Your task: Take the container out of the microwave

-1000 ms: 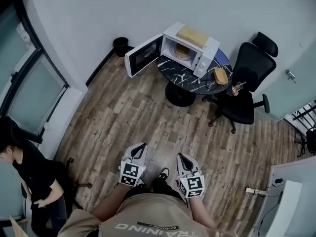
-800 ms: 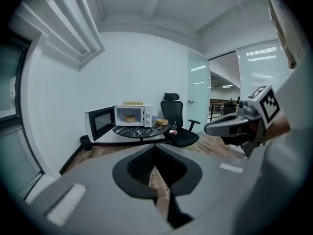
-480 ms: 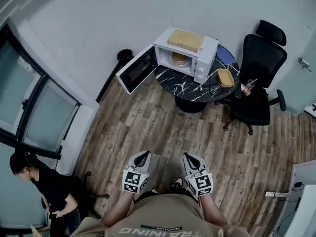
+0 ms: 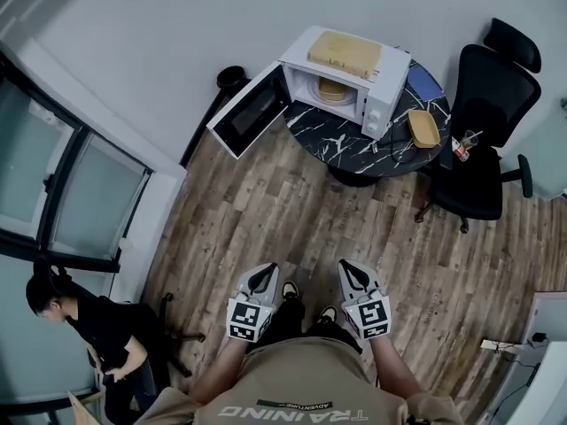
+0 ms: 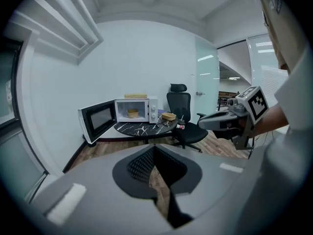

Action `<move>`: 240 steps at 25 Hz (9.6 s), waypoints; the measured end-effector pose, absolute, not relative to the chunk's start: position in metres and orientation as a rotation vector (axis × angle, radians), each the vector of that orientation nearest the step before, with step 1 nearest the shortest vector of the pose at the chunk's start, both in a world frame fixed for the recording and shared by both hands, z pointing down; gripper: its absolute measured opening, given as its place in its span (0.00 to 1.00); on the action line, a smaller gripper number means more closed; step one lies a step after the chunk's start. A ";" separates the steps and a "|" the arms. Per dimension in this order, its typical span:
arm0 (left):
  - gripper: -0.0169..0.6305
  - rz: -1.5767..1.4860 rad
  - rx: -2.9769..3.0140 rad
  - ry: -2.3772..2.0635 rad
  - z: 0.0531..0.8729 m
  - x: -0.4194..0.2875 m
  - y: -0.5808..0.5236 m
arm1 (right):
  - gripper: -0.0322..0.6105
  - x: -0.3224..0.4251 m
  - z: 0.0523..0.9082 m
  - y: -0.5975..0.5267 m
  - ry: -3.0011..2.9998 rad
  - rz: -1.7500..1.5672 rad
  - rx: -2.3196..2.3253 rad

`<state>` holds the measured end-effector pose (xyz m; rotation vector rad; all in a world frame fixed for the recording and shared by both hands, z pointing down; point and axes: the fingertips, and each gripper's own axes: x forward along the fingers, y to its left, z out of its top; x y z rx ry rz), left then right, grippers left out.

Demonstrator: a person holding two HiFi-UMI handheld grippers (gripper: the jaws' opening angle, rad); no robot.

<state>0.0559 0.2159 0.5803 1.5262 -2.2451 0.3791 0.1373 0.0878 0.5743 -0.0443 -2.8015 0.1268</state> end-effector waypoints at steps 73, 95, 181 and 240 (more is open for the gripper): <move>0.04 0.739 2.111 -1.843 0.611 -0.283 -0.138 | 0.06 -0.191 0.586 -0.187 -2.710 0.194 0.354; 0.04 1.336 2.280 -1.619 0.679 -0.328 -0.248 | 0.06 -0.186 0.574 -0.208 -2.709 0.290 0.683; 0.07 1.346 1.991 -1.599 0.693 -0.108 -0.008 | 0.06 -0.096 0.632 -0.036 -2.667 0.245 -0.104; 0.07 1.301 2.160 -1.596 0.671 -0.046 0.080 | 0.06 -0.027 0.617 0.077 -2.547 0.096 0.048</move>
